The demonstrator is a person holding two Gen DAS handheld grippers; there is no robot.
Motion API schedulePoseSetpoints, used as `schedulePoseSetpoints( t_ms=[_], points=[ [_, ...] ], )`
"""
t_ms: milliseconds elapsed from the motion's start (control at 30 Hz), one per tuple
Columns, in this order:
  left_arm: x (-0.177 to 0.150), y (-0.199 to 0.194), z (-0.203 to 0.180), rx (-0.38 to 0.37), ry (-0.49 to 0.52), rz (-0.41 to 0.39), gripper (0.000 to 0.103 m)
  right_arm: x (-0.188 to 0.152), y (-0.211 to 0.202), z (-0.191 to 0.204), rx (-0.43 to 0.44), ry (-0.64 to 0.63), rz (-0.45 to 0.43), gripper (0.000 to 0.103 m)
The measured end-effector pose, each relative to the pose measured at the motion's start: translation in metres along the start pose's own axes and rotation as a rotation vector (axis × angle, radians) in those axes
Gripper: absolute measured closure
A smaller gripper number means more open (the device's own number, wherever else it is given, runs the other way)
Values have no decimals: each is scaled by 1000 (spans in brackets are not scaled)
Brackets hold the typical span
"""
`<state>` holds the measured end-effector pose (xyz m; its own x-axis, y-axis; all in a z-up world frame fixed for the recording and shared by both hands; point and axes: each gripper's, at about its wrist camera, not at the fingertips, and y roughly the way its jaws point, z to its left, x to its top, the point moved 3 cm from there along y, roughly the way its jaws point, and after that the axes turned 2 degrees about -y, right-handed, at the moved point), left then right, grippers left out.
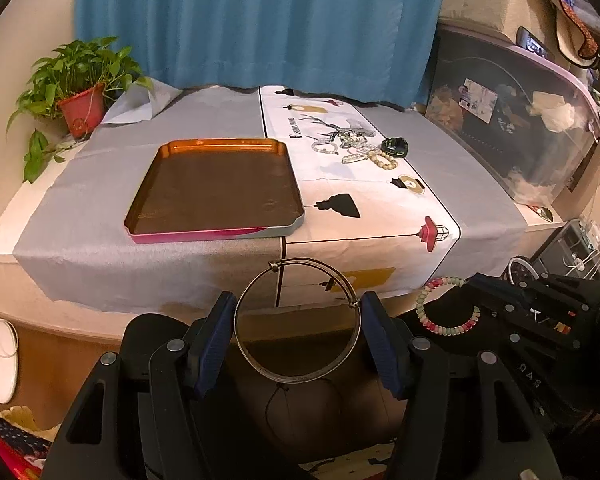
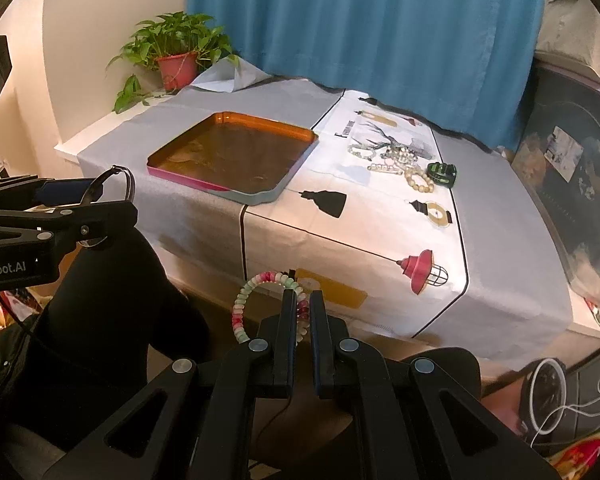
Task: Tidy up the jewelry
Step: 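Carry the bangle and beaded bracelet in both tools over the copper tray, then lower both pieces into the tray and open both tools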
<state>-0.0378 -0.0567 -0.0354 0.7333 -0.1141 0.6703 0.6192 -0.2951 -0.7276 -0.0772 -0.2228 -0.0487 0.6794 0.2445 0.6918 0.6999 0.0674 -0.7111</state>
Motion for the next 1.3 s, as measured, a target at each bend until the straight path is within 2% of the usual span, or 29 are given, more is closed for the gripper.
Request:
schedulePoseSetpoints(
  t_ms=[300,567,933,1300],
  points=[
    [14,14,22,17,-35,4,44,20,22,-4,-3,5,18,96],
    [57,28,61,66,-79,-56,44,69,58,-4,41,29,9,96],
    [123,95,110,114,-113,-58,44,157,152,9,161,97,11,96],
    [149,159,139,127,-137,-20,44,197,228,23,213,95,36,96]
  ],
)
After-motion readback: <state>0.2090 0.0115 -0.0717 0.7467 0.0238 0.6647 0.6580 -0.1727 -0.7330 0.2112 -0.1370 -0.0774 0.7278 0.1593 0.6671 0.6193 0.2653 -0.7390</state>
